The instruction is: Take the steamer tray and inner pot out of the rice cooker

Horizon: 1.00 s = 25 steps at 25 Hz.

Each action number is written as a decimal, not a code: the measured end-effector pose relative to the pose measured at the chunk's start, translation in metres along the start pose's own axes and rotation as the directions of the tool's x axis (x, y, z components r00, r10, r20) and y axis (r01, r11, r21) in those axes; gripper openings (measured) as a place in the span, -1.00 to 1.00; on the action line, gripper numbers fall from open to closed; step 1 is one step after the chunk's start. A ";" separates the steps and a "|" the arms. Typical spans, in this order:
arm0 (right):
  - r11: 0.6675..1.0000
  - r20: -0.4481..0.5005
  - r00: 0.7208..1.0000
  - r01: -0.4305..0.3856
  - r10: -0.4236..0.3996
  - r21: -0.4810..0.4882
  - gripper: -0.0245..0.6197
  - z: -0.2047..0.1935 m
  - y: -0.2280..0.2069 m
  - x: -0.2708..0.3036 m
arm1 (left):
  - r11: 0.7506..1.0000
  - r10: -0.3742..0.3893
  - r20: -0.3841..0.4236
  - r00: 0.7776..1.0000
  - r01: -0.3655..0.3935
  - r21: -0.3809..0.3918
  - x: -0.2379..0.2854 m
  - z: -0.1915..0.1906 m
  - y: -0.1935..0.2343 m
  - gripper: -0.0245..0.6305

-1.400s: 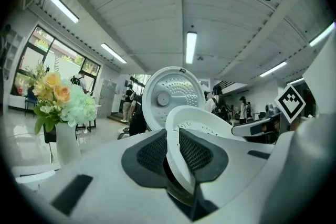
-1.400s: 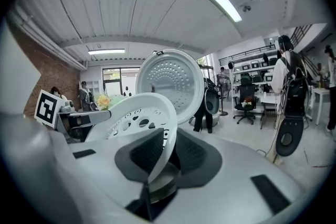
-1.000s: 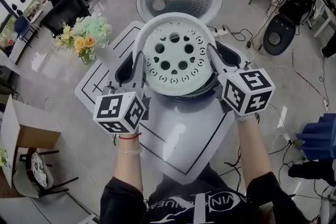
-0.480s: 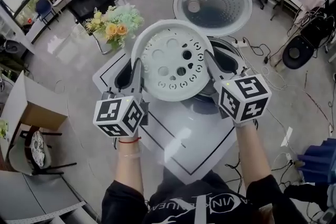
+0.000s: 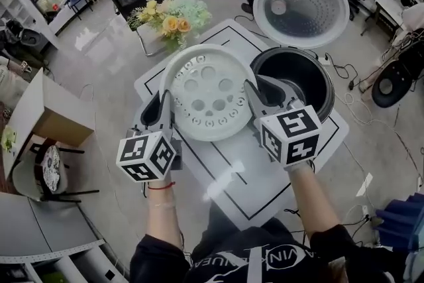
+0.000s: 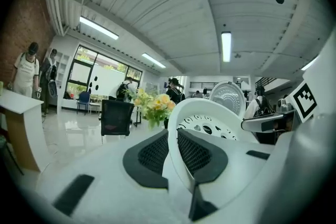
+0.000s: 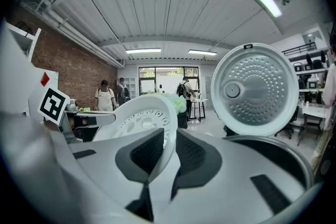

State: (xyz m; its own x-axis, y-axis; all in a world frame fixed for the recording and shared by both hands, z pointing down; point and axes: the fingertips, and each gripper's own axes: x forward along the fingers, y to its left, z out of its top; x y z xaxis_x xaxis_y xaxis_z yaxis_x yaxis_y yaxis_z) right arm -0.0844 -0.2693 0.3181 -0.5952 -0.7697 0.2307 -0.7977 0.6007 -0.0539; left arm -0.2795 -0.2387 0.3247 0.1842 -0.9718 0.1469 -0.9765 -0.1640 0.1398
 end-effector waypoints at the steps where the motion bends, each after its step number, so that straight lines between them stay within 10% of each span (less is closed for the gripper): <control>1: 1.000 -0.009 1.000 -0.011 0.011 -0.001 -0.71 -0.004 0.007 0.004 | 1.000 0.015 -0.008 1.000 -0.015 -0.006 -0.004 -0.005 0.007 -0.76; 15: 0.995 -0.128 0.990 -0.071 0.061 -0.072 -0.69 -0.052 0.076 0.047 | 0.987 0.110 -0.134 0.985 -0.124 -0.105 -0.035 -0.068 0.084 -0.77; 25: 0.999 -0.233 0.972 0.001 0.011 0.049 -0.71 -0.125 0.081 0.085 | 0.984 0.108 -0.262 0.959 -0.141 -0.111 -0.016 -0.133 0.118 -0.78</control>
State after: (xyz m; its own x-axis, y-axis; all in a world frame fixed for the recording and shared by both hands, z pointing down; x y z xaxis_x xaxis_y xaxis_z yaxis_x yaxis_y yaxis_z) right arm -0.1874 -0.2594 0.4551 -0.5648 -0.6917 0.4500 -0.8019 0.5888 -0.1015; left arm -0.3831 -0.2195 0.4693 0.1009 -0.9054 0.4125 -0.9743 -0.0059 0.2254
